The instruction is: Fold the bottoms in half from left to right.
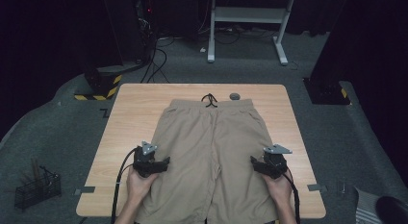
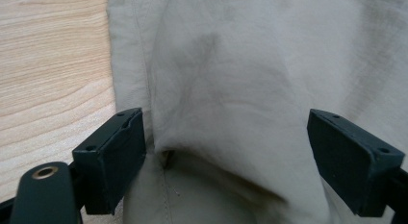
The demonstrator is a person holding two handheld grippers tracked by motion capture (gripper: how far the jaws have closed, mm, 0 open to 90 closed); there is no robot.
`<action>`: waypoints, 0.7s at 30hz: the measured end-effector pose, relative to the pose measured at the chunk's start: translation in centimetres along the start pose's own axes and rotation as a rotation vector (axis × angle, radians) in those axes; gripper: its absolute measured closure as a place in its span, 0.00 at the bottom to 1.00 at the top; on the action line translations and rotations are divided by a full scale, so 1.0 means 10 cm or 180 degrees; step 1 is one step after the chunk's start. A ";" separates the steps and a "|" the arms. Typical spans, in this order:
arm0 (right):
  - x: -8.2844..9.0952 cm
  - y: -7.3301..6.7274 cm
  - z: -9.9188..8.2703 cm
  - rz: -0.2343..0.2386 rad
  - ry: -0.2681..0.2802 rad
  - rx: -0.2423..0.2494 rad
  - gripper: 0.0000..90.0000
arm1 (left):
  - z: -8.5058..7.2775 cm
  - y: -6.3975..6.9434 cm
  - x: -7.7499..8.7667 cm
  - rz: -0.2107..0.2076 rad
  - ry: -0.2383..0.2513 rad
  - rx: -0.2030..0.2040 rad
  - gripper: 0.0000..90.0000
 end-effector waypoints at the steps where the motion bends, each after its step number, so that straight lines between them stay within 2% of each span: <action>1: 0.00 0.00 0.00 0.0000 0.0000 0.0000 0.39 | 0.00 0.00 0.00 0.0000 0.0000 0.0000 0.17; 21: 0.00 0.00 0.00 -0.0008 0.0000 0.0004 0.39 | 0.00 0.00 0.00 -0.0014 -0.0004 -0.0006 0.16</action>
Point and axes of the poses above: each handheld gripper's, and its own axes: x roughly backward along the jaws, z roughly out of its top, y roughly to its right, the point moved 2 cm from there along -x, roughly forward along the jaws, and after that the axes turned 11 degrees about -y, right-handed, at the moved point
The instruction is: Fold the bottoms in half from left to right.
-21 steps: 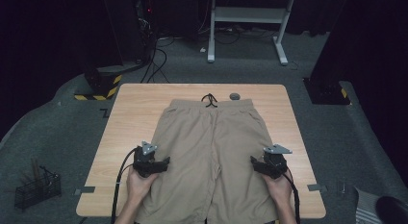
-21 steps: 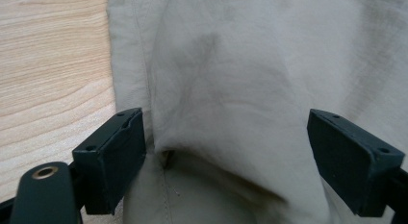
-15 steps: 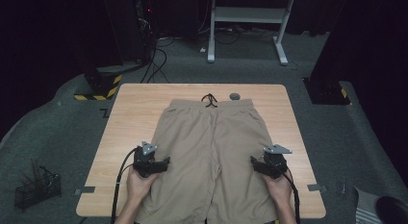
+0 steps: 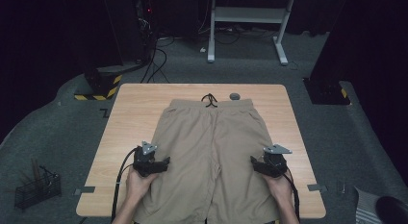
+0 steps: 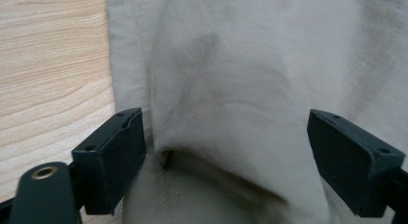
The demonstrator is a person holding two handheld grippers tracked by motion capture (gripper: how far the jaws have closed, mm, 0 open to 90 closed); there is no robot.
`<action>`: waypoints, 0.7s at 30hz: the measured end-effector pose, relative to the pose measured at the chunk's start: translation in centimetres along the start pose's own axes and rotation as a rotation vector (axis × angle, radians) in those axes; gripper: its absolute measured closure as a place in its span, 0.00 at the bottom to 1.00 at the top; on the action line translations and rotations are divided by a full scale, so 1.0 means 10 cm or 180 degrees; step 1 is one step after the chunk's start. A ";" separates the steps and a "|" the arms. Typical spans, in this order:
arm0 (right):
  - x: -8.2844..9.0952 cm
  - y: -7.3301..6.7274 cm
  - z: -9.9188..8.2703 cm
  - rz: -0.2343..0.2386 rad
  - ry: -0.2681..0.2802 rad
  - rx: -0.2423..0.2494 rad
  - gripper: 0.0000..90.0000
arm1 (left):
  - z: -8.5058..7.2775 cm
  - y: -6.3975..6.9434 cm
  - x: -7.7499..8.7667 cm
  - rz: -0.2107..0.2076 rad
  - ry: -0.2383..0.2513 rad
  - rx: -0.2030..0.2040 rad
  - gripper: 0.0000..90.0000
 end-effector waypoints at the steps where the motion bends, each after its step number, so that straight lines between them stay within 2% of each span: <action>1: 0.00 0.00 0.00 0.0008 -0.0003 -0.0012 0.39 | 0.00 0.00 0.00 -0.0003 0.0004 -0.0001 0.16; 5: 0.01 0.01 -0.01 0.0037 -0.0005 0.0003 0.38 | 0.00 0.01 0.01 -0.0018 0.0035 -0.0070 0.21; 8: 0.00 0.01 0.00 0.0042 -0.0007 -0.0007 0.36 | 0.00 0.01 0.01 -0.0055 0.0031 -0.0011 0.22; 10: 0.01 0.02 -0.01 0.0115 0.0009 -0.0078 0.35 | 0.02 0.01 0.02 -0.0083 0.0045 0.0000 0.21; 14: 0.07 0.07 0.01 0.0061 0.0097 -0.0119 0.35 | 0.07 0.03 0.06 -0.0112 0.0079 -0.0036 0.22; 17: 0.10 0.08 0.02 0.0049 0.0140 -0.0129 0.35 | 0.12 0.03 0.06 -0.0181 0.0093 -0.0001 0.22; 21: 0.13 0.12 0.05 0.0134 0.0250 -0.0226 0.38 | 0.17 0.04 0.06 -0.0199 0.0125 -0.0040 0.26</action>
Point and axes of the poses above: each handheld gripper's, and its own axes: x roughly backward along the jaws, z roughly out of its top, y roughly to its right, the point moved 2 cm from there along -x, roughly forward along the jaws, and after that the axes turned 11 degrees about -y, right-handed, at the moved point
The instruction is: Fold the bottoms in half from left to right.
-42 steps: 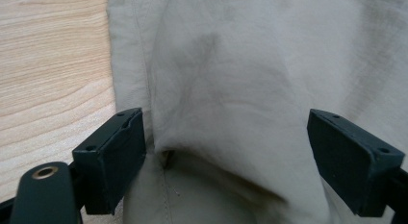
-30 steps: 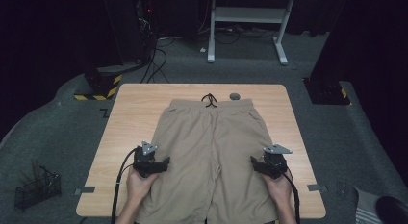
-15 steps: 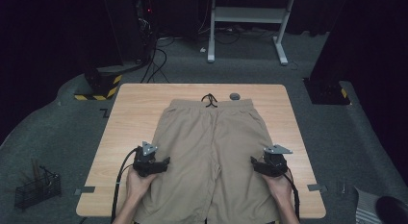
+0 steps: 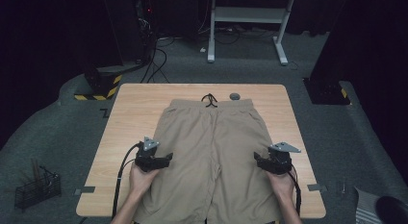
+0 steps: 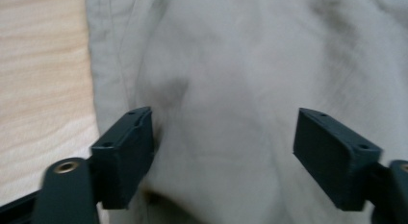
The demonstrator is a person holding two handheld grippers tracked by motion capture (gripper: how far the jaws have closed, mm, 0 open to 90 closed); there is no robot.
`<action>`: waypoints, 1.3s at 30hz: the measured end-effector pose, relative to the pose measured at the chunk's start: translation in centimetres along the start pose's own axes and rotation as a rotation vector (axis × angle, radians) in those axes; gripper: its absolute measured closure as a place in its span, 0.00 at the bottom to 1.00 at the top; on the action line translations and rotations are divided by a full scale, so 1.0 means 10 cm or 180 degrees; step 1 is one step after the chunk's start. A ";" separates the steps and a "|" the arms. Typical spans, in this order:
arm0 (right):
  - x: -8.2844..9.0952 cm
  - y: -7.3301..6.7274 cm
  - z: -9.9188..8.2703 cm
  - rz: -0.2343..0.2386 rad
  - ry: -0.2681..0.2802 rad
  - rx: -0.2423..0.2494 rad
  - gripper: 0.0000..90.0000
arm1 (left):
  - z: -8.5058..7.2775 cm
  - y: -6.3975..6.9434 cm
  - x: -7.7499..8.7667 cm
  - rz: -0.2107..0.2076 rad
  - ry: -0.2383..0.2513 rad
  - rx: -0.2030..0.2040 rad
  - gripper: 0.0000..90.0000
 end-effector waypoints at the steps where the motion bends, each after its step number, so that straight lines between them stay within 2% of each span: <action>1: 0.00 0.00 0.00 0.0000 0.0000 0.0000 0.38 | 0.01 0.00 0.01 -0.0015 0.0037 -0.0011 0.26; 4: 0.01 -0.01 0.02 -0.0011 0.0062 0.0006 0.38 | 0.06 0.01 0.02 0.0016 0.0053 -0.0096 0.28; 6: 0.02 -0.02 0.05 -0.0009 0.0124 0.0036 0.39 | 0.09 0.01 0.02 -0.0015 0.0056 -0.0114 0.27; 11: 0.03 -0.01 0.09 0.0024 0.0080 0.0021 0.38 | 0.13 -0.02 0.01 -0.0068 0.0093 -0.0042 0.27; 14: 0.04 -0.03 0.14 0.0033 0.0066 0.0014 0.38 | 0.16 -0.02 -0.01 -0.0041 0.0002 -0.0072 0.27; 19: 0.03 -0.08 0.25 0.0019 0.0047 0.0092 0.35 | 0.25 0.02 -0.02 -0.0067 0.0011 -0.0125 0.27; 25: -0.06 -0.16 0.39 -0.0009 0.0006 0.0166 0.33 | 0.37 0.03 -0.12 -0.0089 -0.0066 -0.0123 0.25; 28: -0.13 -0.22 0.47 -0.0015 -0.0036 0.0235 0.32 | 0.45 0.04 -0.18 -0.0046 -0.0129 -0.0176 0.24; 39: -0.31 -0.34 0.68 0.0019 -0.0108 0.0343 0.33 | 0.64 0.06 -0.27 -0.0019 -0.0116 -0.0199 0.25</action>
Point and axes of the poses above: each handheld gripper's, and its own axes: x roughly backward along the jaws, z roughly out of its top, y roughly to its right, the point moved 2 cm from there along -x, roughly forward along the jaws, and after that the axes turned 11 degrees about -y, right-handed, at the moved point
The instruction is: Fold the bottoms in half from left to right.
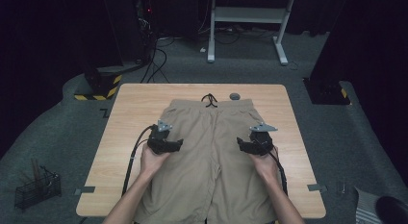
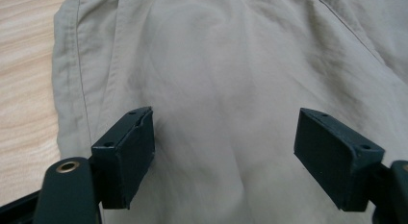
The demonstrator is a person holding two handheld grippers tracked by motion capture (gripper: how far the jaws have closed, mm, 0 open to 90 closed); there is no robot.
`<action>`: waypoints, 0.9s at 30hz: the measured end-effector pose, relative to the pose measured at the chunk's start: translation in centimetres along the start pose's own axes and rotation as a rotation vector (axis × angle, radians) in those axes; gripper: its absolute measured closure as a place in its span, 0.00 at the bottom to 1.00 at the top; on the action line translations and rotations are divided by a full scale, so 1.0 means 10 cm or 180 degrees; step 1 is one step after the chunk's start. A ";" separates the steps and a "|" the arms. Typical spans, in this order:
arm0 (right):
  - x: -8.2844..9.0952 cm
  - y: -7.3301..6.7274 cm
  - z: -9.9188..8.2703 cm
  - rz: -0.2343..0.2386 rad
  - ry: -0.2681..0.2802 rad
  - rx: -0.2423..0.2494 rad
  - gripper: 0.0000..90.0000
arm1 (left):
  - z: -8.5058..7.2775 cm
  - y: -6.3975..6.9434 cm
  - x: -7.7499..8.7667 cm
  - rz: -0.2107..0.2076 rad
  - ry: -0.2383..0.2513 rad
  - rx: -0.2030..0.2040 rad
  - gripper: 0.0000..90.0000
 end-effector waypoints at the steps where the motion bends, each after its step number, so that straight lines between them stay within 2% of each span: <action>1: -0.02 0.00 0.02 -0.0010 -0.0013 -0.0004 0.32 | 0.02 0.00 -0.01 0.0006 -0.0001 -0.0006 0.25; 6: -0.12 0.01 0.06 -0.0043 -0.0034 -0.0073 0.33 | 0.09 0.00 -0.10 0.0048 -0.0027 -0.0021 0.25; 9: -0.23 0.02 0.08 -0.0034 -0.0099 -0.0123 0.34 | 0.13 -0.01 -0.21 0.0101 -0.0126 -0.0019 0.25; 13: -0.29 0.01 0.10 -0.0034 -0.0115 -0.0120 0.34 | 0.14 -0.01 -0.27 0.0133 -0.0162 -0.0005 0.25; 16: -0.35 0.01 0.11 -0.0043 -0.0142 -0.0125 0.34 | 0.13 -0.02 -0.31 0.0137 -0.0171 0.0027 0.25; 24: -0.46 -0.03 0.08 -0.0053 -0.0263 -0.0084 0.35 | 0.10 -0.04 -0.36 0.0185 -0.0242 0.0000 0.25; 27: -0.49 -0.03 0.07 -0.0053 -0.0288 -0.0096 0.35 | 0.08 -0.05 -0.37 0.0153 -0.0232 0.0030 0.25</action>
Point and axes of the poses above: each handheld gripper's, and its own axes: x roughly backward along the jaws, z roughly out of its top, y roughly to its right, the point moved 2 cm from there along -x, roughly forward along the jaws, and after that the axes turned 11 degrees about -y, right-handed, at the moved point
